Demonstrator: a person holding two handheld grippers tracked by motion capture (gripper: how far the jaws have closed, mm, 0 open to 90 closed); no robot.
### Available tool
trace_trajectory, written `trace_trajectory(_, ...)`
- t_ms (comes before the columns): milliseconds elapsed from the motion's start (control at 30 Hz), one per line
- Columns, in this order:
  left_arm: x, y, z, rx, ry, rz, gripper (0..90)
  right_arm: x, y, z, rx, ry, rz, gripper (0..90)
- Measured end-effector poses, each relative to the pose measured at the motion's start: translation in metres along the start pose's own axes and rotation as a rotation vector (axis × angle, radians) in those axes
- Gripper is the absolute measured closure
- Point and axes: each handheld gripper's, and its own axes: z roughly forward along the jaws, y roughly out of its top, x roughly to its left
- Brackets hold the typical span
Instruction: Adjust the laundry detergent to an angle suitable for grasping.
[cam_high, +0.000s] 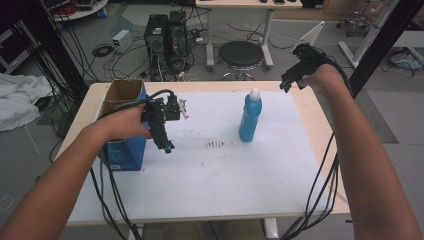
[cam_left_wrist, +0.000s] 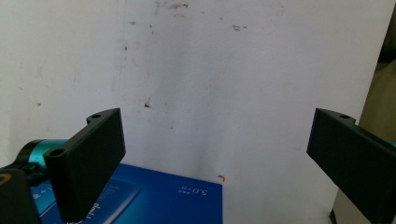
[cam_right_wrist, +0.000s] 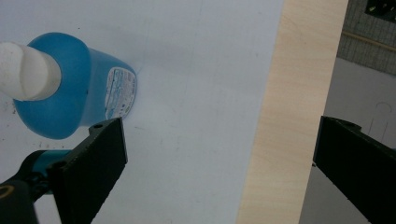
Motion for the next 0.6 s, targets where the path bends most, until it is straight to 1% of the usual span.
trace_trajectory(67,0.001,-0.001,0.0,0.002,0.003,-0.002,4.3,0.001,0.0,0.0,-0.001,-0.001,0.005,1.9)
trace_trajectory(200,0.001,-0.002,0.0,0.001,0.0,-0.004,4.3,0.001,0.0,0.001,0.0,-0.002,0.001,1.8)
trace_trajectory(433,0.0,-0.005,0.001,-0.004,0.001,-0.012,4.3,0.007,0.001,0.002,0.004,-0.002,-0.009,1.8)
trace_trajectory(600,-0.003,-0.009,0.001,-0.002,0.006,-0.016,4.3,0.01,-0.002,0.002,-0.008,-0.009,-0.007,1.8)
